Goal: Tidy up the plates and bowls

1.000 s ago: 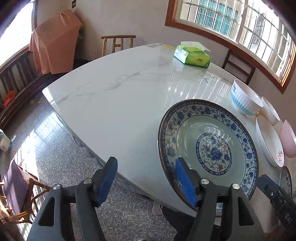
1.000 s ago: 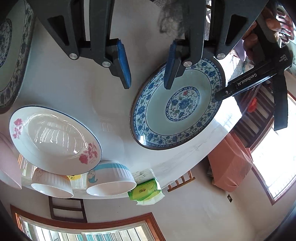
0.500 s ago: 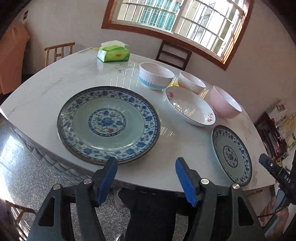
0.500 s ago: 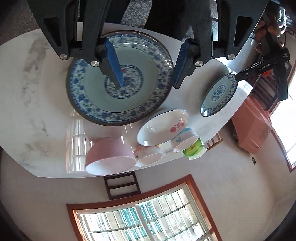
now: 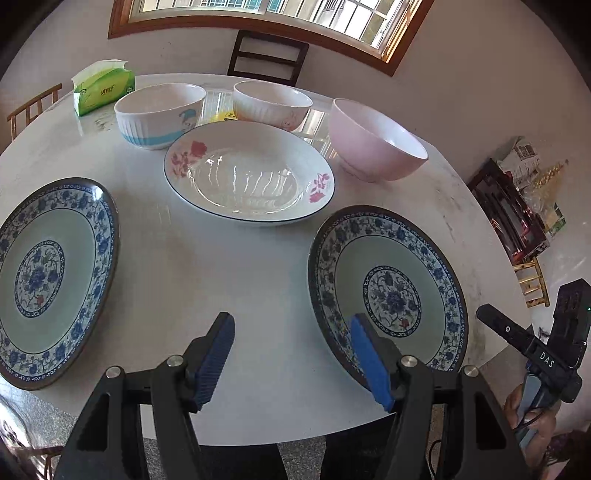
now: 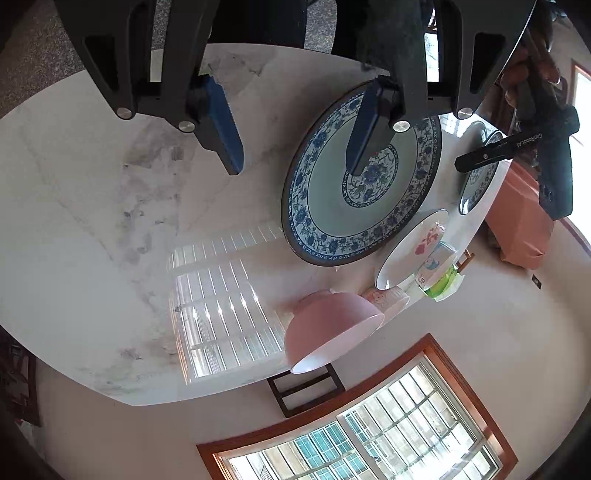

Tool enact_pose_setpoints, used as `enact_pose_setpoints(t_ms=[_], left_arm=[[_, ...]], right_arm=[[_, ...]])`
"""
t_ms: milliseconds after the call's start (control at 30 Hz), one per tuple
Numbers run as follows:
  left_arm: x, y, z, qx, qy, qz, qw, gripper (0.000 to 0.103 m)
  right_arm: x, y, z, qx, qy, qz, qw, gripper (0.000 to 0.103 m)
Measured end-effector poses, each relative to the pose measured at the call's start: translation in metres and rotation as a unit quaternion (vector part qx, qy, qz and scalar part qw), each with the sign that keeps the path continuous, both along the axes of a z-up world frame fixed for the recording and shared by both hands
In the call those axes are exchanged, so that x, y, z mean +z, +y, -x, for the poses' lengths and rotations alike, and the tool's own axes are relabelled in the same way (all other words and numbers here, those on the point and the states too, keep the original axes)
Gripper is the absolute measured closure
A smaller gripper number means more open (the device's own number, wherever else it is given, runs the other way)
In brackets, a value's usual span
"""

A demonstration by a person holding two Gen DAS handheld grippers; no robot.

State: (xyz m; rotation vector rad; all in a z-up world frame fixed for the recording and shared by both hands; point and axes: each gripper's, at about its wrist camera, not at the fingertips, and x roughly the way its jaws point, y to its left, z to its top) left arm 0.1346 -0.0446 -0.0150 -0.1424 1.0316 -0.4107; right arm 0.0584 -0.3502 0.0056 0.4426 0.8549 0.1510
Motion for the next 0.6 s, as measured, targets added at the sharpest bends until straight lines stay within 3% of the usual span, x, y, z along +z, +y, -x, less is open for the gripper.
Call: enact_pose_setpoints(t_ms=[167, 333, 600], left_arm=[[-0.005, -0.014, -0.004, -0.010, 0.006, -0.016, 0.9998, 0.036], [-0.020, -0.014, -0.015, -0.002, 0.049, 0.004, 0.9988, 0.036], [-0.020, -0.019, -0.020, -0.001, 0.049, 0.008, 0.9988, 0.036]], right_arm=[[-0.008, -0.004, -0.012, 0.012, 0.004, -0.007, 1.000, 0.047], [-0.015, -0.003, -0.023, 0.026, 0.009, -0.018, 0.999, 0.047], [-0.018, -0.001, -0.035, 0.042, 0.010, -0.020, 0.999, 0.047]])
